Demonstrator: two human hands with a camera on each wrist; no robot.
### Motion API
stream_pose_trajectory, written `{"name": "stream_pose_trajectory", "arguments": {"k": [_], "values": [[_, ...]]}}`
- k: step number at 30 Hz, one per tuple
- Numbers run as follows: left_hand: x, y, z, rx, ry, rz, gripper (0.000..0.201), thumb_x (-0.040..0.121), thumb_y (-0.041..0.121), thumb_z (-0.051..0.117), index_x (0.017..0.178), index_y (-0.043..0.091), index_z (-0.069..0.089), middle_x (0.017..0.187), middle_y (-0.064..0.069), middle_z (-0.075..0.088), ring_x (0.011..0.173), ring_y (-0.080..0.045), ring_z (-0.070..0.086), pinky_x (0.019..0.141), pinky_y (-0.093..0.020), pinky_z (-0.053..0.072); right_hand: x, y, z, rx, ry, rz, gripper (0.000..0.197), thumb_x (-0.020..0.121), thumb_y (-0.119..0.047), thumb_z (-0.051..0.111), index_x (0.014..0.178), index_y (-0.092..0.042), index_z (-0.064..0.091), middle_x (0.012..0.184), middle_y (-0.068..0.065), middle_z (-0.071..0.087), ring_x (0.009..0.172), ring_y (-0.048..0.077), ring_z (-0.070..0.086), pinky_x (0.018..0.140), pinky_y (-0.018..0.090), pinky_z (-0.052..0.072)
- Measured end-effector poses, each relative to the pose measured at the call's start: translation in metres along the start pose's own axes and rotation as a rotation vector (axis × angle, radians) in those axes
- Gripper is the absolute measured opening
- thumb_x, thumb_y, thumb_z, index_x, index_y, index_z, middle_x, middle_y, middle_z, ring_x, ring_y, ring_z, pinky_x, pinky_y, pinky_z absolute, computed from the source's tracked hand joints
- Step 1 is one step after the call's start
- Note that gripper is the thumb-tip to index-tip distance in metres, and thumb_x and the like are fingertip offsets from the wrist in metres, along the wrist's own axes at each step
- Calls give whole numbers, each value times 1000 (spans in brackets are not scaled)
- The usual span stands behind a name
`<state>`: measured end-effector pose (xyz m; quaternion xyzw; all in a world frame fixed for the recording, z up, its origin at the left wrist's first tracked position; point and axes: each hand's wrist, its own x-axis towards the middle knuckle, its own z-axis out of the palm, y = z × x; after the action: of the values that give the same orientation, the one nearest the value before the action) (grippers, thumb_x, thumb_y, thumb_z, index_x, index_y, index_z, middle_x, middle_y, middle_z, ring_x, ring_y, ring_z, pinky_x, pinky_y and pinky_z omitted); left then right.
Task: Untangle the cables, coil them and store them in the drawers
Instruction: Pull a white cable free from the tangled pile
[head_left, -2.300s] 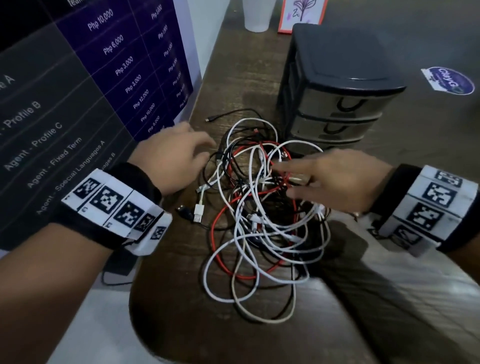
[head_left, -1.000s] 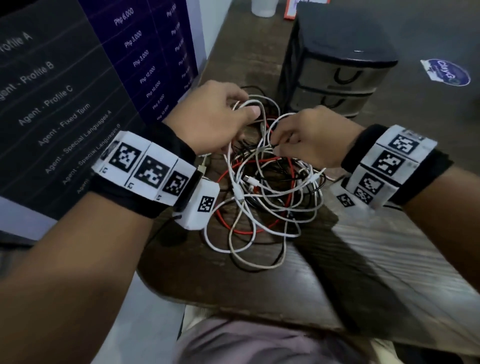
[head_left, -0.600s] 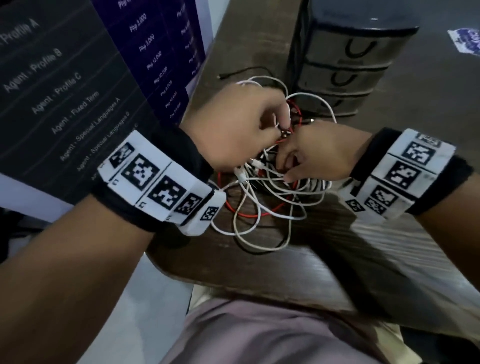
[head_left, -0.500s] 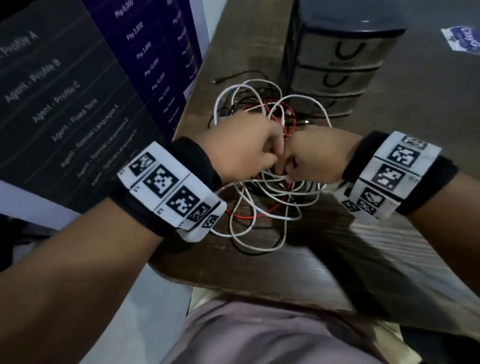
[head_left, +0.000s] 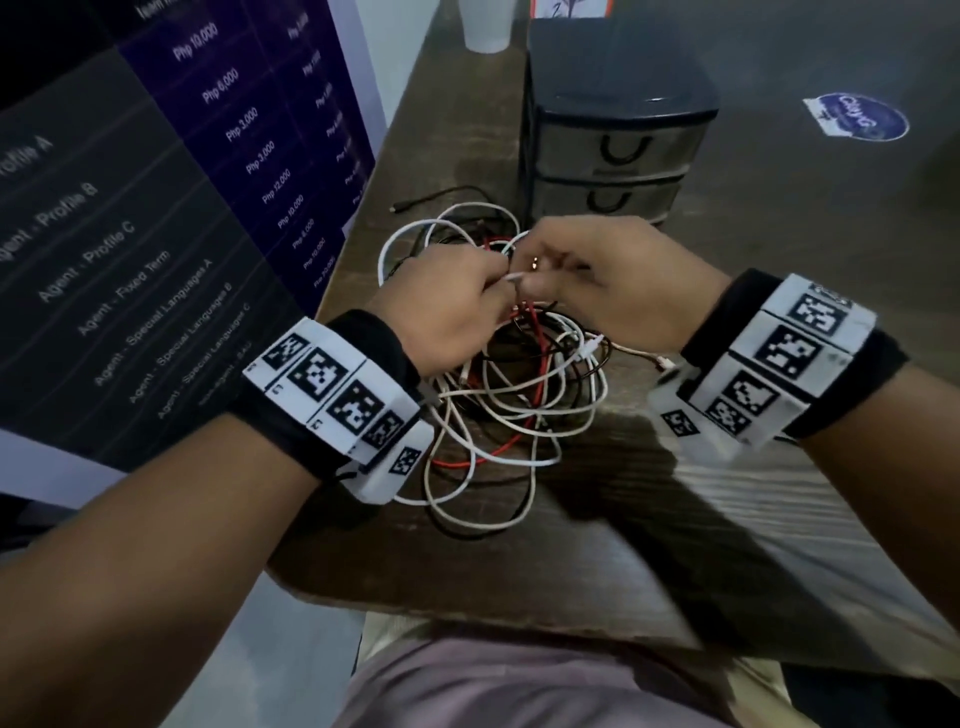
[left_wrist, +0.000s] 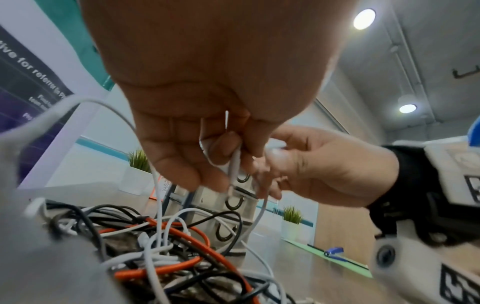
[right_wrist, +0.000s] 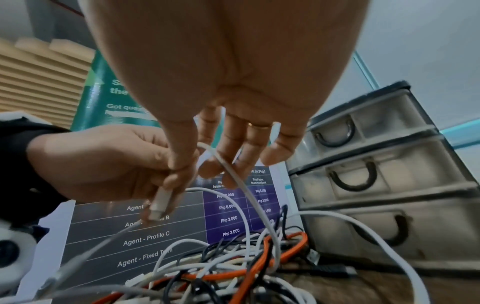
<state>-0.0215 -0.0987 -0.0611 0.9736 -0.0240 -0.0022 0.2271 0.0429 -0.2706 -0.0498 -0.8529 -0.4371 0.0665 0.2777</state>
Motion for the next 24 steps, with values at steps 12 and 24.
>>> {"name": "stream_pose_trajectory", "arguments": {"k": [12, 24], "values": [[7, -10, -11, 5, -110, -60, 18, 101, 27, 45, 106, 30, 62, 92, 4, 64, 91, -23, 61, 84, -43, 51, 4, 32, 9, -73, -95, 241, 22, 98, -17, 53, 97, -36, 63, 85, -15, 63, 86, 10, 59, 75, 21, 46], [32, 1, -13, 336, -113, 19, 56, 88, 62, 53, 137, 36, 48, 141, -7, 47, 130, -33, 42, 102, -46, 37, 17, 26, 6, -95, -79, 170, 26, 84, -24, 76, 110, -24, 74, 97, -9, 72, 89, 3, 66, 85, 19, 50]]}}
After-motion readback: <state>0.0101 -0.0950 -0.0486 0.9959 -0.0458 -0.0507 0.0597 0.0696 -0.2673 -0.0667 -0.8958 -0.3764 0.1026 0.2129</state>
